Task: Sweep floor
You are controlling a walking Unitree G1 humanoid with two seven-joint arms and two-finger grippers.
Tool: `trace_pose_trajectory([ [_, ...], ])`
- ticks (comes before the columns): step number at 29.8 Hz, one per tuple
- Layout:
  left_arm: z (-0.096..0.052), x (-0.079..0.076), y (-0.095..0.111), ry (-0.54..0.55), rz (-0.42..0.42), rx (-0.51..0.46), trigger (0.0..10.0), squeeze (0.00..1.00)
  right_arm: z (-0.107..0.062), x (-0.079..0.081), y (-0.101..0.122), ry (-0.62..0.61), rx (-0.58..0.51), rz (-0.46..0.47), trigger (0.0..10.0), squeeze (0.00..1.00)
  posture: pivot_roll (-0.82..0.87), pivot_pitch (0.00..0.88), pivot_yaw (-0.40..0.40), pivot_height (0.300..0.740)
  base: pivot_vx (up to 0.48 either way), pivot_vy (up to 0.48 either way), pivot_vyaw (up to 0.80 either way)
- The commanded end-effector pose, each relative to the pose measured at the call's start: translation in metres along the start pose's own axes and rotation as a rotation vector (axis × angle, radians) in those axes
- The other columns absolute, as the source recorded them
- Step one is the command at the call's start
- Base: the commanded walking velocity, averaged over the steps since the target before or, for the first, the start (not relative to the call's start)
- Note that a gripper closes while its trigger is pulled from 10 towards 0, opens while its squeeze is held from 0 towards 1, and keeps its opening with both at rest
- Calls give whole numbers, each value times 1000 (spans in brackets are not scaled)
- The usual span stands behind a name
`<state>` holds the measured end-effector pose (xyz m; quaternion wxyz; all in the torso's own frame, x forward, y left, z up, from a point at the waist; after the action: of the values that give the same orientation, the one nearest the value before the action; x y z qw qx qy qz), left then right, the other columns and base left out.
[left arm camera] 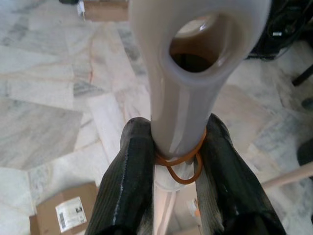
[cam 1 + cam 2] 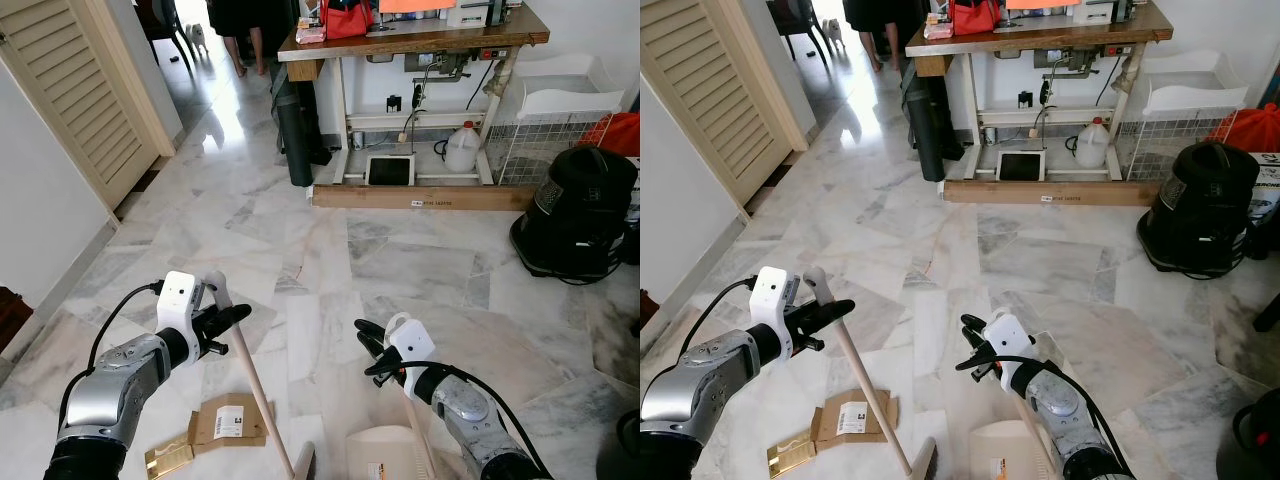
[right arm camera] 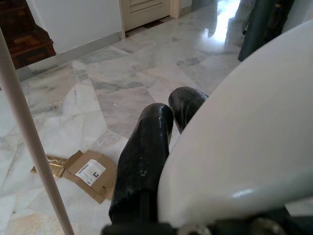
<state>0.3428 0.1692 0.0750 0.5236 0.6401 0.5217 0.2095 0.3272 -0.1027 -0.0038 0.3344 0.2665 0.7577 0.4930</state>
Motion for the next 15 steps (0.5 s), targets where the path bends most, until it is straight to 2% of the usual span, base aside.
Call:
trace_pose_trajectory([
  [1, -2, 5, -4, 5, 4, 47, 10000, 0, -9, 31, -40, 80, 163, 86, 10000, 0, 133, 0, 164, 740, 0, 0, 0],
  [3, -1, 5, -9, 5, -14, 62, 10000, 0, -10, 30, -40, 79, 163, 87, 10000, 0, 132, 0, 164, 740, 0, 0, 0],
  [5, 1, 10, -16, 25, -84, 67, 10000, 0, -10, 30, -40, 78, 162, 88, 10000, 0, 127, 0, 166, 740, 0, 0, 0],
  [15, 7, 11, -18, 35, -175, 67, 10000, 0, -13, 28, -42, 71, 159, 116, 10000, 0, 116, 7, 164, 740, 0, 0, 0],
])
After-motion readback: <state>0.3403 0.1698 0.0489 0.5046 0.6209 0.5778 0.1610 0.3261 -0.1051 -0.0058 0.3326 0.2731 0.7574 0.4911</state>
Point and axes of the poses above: a point about 5 cm out from each wrist's last joint towards the gripper, its own z axis pointing out of the wrist towards the gripper, its own y axis along the axis of the wrist's last joint, x = y × z, the point moved 6 cm from there along z, pointing out of the wrist towards the gripper, and after that the axes turned 7 degrees about -z, right-handed, at the moved point
